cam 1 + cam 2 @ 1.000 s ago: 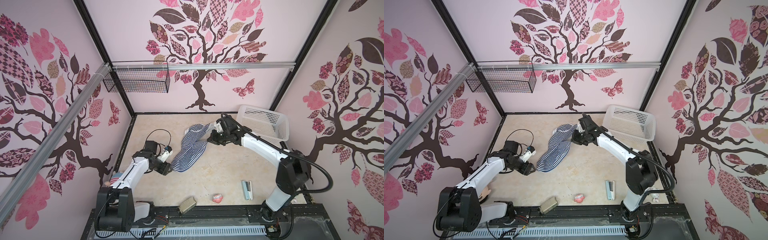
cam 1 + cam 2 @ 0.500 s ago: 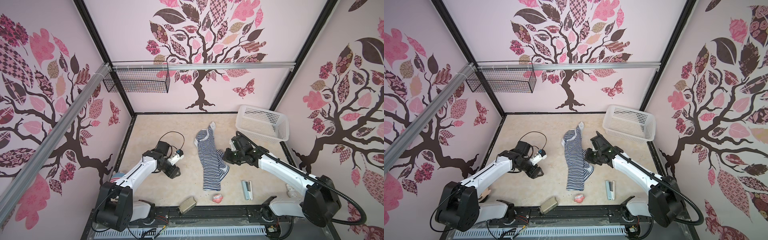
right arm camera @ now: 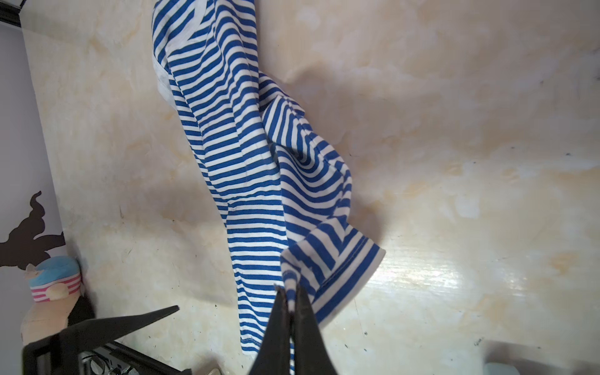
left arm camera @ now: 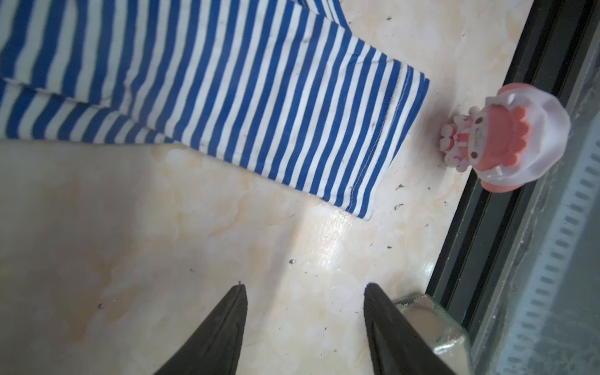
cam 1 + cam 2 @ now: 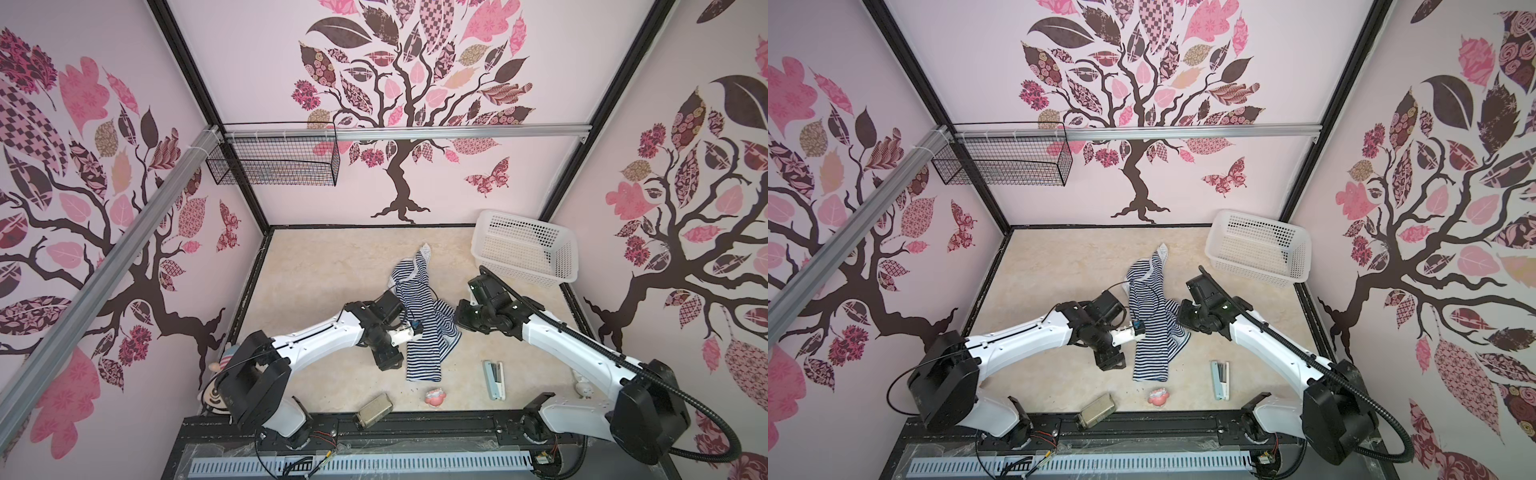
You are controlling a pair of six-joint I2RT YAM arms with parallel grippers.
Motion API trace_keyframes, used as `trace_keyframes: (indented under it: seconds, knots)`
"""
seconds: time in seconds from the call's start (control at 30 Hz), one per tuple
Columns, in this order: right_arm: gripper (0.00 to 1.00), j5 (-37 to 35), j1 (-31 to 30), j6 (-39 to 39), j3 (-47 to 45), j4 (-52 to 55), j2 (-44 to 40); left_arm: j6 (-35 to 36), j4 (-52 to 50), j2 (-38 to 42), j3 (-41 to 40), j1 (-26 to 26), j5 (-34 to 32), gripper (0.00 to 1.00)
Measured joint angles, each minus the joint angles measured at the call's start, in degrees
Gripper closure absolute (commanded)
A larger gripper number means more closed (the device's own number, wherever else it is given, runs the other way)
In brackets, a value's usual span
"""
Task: Fold and stack tank tops
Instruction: Flatten out the tank top at the top-center of the table.
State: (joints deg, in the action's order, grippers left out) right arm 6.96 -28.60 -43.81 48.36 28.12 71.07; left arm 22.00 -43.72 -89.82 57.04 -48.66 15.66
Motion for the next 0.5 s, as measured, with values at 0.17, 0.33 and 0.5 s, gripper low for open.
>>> trace_keyframes:
  seconds: [0.17, 0.33, 0.5]
  knots:
    - [0.94, 2.21, 5.95, -0.85, -4.02, -0.44, -4.35, -1.38, 2.23, -3.89, 0.26, -3.17, -0.2, 0.38]
    - [0.94, 3.48, 6.97, -1.07, -4.33, -0.26, -5.42, -1.68, 3.48, -5.79, 1.4, -3.23, -0.02, 0.38]
    - [0.94, 4.24, 6.97, -1.07, -4.33, -0.28, -5.42, -1.9, 3.85, -9.29, 3.41, -3.5, 0.52, 0.38]
